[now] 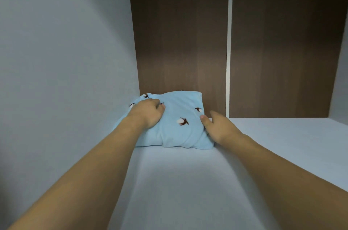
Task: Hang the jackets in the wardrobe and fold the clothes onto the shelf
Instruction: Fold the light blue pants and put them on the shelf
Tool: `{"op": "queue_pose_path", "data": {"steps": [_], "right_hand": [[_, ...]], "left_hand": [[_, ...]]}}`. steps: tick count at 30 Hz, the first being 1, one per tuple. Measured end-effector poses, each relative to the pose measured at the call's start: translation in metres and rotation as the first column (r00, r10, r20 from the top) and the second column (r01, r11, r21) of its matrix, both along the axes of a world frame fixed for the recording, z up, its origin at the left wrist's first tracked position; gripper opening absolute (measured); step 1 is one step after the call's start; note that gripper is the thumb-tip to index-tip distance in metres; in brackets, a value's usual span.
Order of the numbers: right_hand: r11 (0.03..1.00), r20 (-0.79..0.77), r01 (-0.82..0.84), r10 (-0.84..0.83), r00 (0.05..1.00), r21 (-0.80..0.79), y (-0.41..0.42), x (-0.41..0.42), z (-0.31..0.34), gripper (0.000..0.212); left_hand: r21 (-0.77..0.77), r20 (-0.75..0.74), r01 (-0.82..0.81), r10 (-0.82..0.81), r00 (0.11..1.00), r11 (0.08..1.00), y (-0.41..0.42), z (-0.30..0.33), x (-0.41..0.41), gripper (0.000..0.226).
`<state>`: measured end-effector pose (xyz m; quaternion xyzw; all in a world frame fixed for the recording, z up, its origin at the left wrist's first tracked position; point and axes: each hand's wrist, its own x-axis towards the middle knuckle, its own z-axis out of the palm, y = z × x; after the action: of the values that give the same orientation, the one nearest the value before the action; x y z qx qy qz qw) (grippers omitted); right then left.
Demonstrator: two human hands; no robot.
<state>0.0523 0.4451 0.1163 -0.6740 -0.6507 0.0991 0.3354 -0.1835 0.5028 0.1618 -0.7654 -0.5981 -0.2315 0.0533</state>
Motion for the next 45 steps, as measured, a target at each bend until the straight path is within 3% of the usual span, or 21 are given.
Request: {"op": "queue_pose_path", "data": {"steps": [3,9,15,22,27,31,34,39,45], "right_hand": [[0.997,0.132,0.016,-0.026,0.991,0.08,-0.024,0.011,0.017,0.056],[0.995,0.279,0.026,-0.052,0.959,0.096,-0.078,0.043,0.029,0.064],[0.991,0.302,0.093,-0.117,0.946,0.095,-0.139,0.086,0.022,0.064],[0.962,0.297,0.245,-0.27,0.916,0.12,-0.259,0.116,0.019,0.066],[0.906,0.297,0.393,-0.422,0.856,0.155,-0.363,0.117,0.016,0.065],[0.869,0.3,0.485,-0.489,0.819,0.092,-0.45,0.111,0.005,0.064],[0.839,0.281,0.538,-0.538,0.795,0.085,-0.517,0.103,0.002,0.063],[0.81,0.334,0.571,-0.58,0.743,0.135,-0.626,0.096,0.0,0.065],[0.802,0.414,0.489,-0.596,0.688,0.341,-0.767,0.082,0.006,0.06]], "left_hand": [[0.159,-0.079,0.026,-0.013,0.997,0.987,-0.019,0.001,0.016,0.038],[0.115,-0.251,0.139,-0.107,0.962,0.984,-0.06,0.0,0.061,0.054],[0.147,-0.22,0.226,-0.191,0.957,0.963,-0.11,-0.017,0.104,0.051],[0.234,-0.16,0.42,-0.391,0.906,0.877,-0.191,-0.023,0.147,0.048],[0.278,-0.102,0.558,-0.554,0.827,0.782,-0.253,-0.034,0.183,0.048],[0.151,-0.203,0.707,-0.678,0.706,0.691,-0.308,-0.064,0.198,0.054],[0.144,-0.207,0.76,-0.732,0.65,0.634,-0.355,-0.077,0.198,0.053],[0.315,-0.217,0.821,-0.806,0.55,0.476,-0.459,-0.068,0.201,0.045],[0.52,-0.203,0.791,-0.853,0.481,0.323,-0.604,-0.057,0.208,0.043]]}}
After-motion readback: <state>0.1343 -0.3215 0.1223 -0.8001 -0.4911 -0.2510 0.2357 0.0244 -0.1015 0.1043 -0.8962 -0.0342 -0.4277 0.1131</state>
